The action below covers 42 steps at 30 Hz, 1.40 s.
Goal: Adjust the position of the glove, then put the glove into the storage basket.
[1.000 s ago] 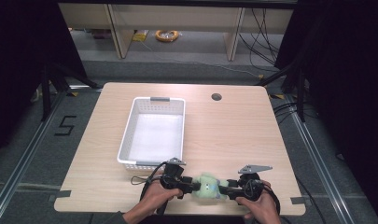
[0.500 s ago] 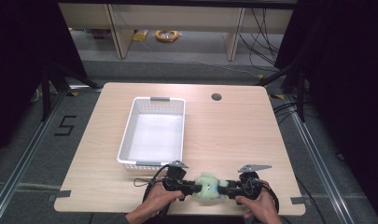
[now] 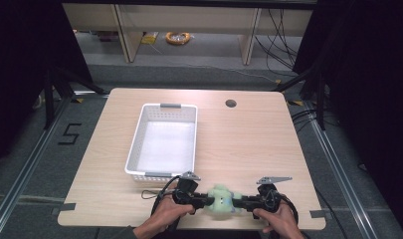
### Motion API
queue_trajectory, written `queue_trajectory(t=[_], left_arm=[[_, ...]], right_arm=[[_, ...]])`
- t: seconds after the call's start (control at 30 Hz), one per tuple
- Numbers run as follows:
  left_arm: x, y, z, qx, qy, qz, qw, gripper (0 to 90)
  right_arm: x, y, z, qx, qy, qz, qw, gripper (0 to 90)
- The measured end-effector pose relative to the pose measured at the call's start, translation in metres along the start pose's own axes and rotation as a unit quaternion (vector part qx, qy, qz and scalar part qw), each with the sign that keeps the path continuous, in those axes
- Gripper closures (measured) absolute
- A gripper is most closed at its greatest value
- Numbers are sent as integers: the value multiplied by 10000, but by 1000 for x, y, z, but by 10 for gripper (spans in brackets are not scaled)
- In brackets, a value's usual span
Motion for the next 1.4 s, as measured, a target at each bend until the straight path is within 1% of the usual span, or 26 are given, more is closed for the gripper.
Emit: queue_trajectory(t=[0.03,0.07,0.13,0.2,0.23,0.33,0.37,0.4,0.43,0.47,0.6,0.67,0.7,0.77,0.83,0.87,0.93,1.0,1.07,1.13,1.17,1.2,1.23,1.3,1.37,1.4], left_arm=[[-1,0,0,5,18,-38,10000,763],[0,-1,0,-23,-83,61,9999,763],[-2,-1,0,-15,-108,86,9999,769],[-3,-2,1,14,-104,76,9999,775],[-5,-1,3,8,-30,20,10000,779],[-7,-2,2,34,-149,89,9998,783],[-8,-2,3,32,-68,83,9999,784],[-8,-2,2,16,-179,108,9998,785],[-9,-3,2,13,-167,120,9998,786],[-9,-3,2,-17,-182,117,9998,787],[-13,-2,3,-9,-130,171,9998,791],[-14,-2,3,-9,-234,160,9996,791],[-15,-2,3,13,-124,156,9998,791],[-16,-2,3,-3,-168,193,9997,790],[-17,-2,4,19,-150,198,9997,790],[-19,-2,4,52,-136,151,9998,790],[-21,-2,4,83,-165,198,9996,790],[-23,-1,4,95,-160,224,9996,790],[-26,-1,4,101,-220,225,9995,790],[-29,-1,5,104,-178,270,9994,790],[-32,0,6,143,-141,276,9994,790],[-33,0,6,110,-150,360,9992,790],[-36,1,6,145,-231,323,9991,790],[-39,0,7,161,-159,385,9990,790],[-41,-1,6,91,-236,425,9988,789],[-42,-1,6,95,-202,420,9989,789]], right_arm=[[-1,0,0,7,37,30,10000,731],[-1,0,0,7,37,30,10000,731],[-2,0,0,-17,12,37,10000,741],[-2,0,-2,-82,-61,82,9999,745],[-3,-1,-4,-88,1,86,9999,747],[-4,-1,-6,-106,-25,104,9999,748],[-4,-2,-7,-121,-1,122,9999,749],[-4,-2,-11,59,25,77,9999,749],[-4,-3,-12,53,87,128,9999,750],[-3,-2,-10,-142,27,161,9998,751],[-3,-2,-11,-156,85,249,9995,752],[-5,-1,-13,-135,59,204,9997,752],[-5,-1,-13,-150,80,216,9996,752],[-6,0,-14,-166,125,252,9995,752],[-6,1,-16,-152,131,252,9995,751],[-6,1,-19,-13,204,256,9995,752],[-5,2,-20,-52,191,277,9994,752],[-5,3,-20,-218,170,302,9992,752],[-6,5,-25,-175,109,287,9994,752],[-6,6,-27,-252,122,317,9991,752],[-7,7,-30,-170,185,312,9992,752],[-7,8,-29,-324,165,350,9987,752],[-7,9,-31,-328,170,367,9986,752],[-7,10,-36,-232,201,358,9989,752],[-7,13,-37,-473,177,359,9981,752],[-7,13,-37,-473,177,359,9981,752]])
Point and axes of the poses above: each handheld gripper's, and its own axes: x roughly forward along the jaws, y roughly out of its top, z roughly to its right, the point moved 1 cm from there along x, roughly forward along the jaws, and after that the axes turned 7 degrees about z, right-handed, at the moved point
